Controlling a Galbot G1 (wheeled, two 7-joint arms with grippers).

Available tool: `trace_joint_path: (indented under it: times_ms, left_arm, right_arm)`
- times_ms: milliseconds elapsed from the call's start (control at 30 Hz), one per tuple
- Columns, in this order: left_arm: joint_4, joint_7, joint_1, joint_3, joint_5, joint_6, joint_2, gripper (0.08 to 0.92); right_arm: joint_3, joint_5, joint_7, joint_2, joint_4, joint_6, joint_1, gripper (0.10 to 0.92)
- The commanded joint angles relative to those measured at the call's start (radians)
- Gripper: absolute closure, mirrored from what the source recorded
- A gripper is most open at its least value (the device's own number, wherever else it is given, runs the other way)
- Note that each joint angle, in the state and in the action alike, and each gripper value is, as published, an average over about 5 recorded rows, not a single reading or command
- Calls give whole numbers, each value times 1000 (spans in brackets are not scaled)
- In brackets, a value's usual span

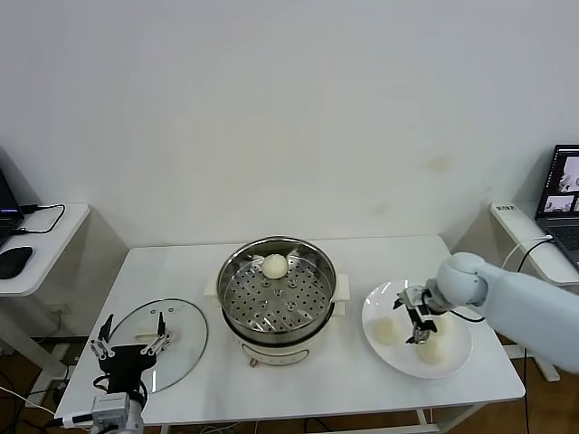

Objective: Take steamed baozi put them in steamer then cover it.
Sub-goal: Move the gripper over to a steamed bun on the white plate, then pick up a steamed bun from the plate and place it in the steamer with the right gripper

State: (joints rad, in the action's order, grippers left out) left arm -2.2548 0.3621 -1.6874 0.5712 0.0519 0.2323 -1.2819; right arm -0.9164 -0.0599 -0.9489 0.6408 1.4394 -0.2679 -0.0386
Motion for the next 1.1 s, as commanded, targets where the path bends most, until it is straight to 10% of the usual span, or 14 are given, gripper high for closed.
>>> trace_joint_path:
  times_ms: [33,1100]
  left_arm:
    - [4,0,3,-1,-1,1,-1,177]
    - [1,-1,19,-19,0,8,0,177]
  right_arm:
    - [38,-23,11,71,-54,1,-62,203]
    - [-95,200,-76,-81,95,-69,387,414]
